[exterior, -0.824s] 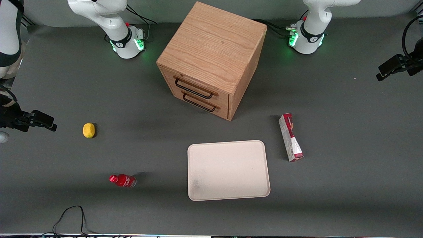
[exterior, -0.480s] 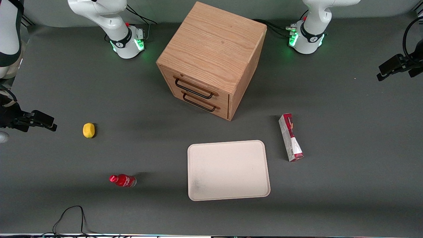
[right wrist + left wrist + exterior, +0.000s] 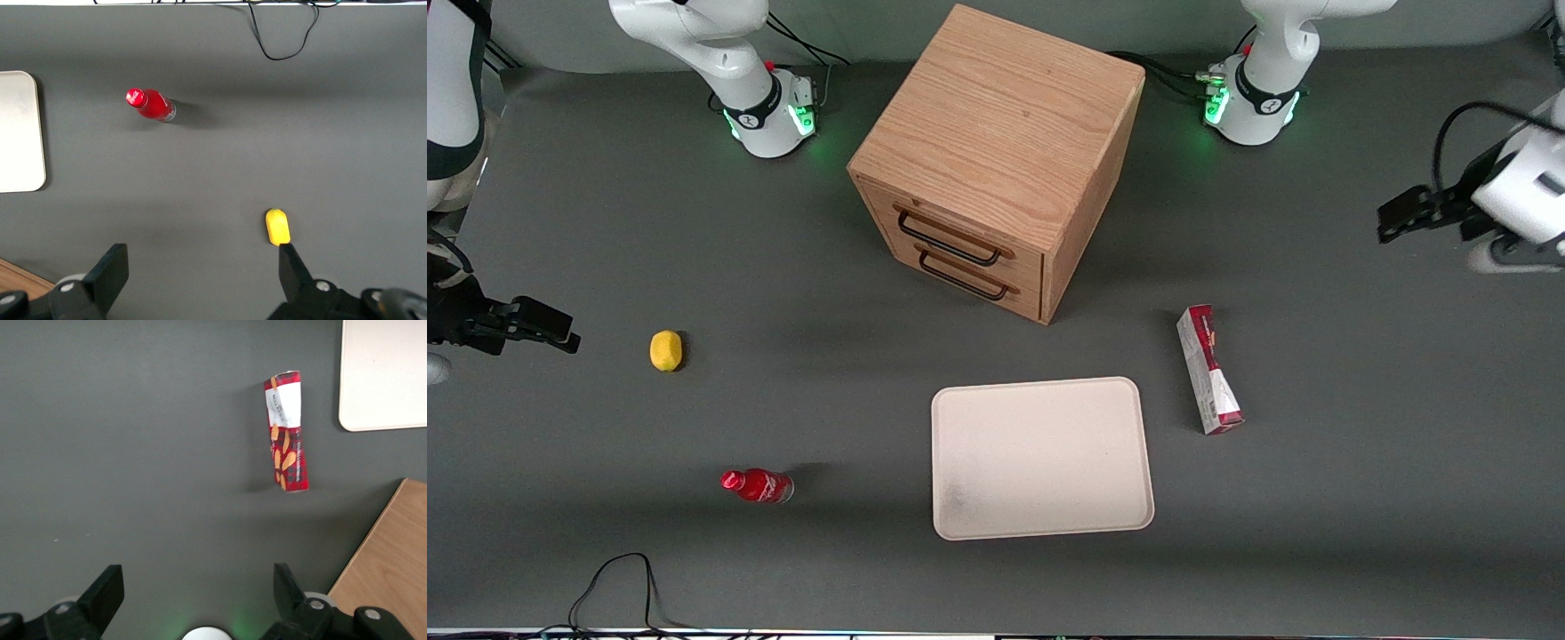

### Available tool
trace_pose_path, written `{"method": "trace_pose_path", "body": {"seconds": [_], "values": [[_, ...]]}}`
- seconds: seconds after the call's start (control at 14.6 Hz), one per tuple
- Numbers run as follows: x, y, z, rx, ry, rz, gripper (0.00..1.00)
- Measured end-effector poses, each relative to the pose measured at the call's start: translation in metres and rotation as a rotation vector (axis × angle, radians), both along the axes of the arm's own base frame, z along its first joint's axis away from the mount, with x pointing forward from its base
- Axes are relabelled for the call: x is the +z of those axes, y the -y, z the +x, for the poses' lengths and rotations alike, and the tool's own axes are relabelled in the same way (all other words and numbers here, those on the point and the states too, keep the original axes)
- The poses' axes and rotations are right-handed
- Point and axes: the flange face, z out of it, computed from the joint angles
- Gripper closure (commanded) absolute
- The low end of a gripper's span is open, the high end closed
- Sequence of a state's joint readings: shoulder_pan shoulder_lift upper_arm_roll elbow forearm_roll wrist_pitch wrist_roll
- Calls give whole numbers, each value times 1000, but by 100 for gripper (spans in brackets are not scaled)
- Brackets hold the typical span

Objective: Place red cookie box on tray
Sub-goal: 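Move the open left gripper down over the red cookie box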

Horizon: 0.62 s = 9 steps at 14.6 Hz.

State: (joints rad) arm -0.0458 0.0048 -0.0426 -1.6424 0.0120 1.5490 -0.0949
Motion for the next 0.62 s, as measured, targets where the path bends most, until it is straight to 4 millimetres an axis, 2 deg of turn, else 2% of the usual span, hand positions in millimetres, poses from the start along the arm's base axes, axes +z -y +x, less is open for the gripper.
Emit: {"method": "trace_pose_path", "body": {"seconds": [0.27,0.48,0.62], "values": [[-63,49,40,32,20,-5,0],[-132,84,67,132,14,-2,0],[-176,105,77,152,11,3,0]]}}
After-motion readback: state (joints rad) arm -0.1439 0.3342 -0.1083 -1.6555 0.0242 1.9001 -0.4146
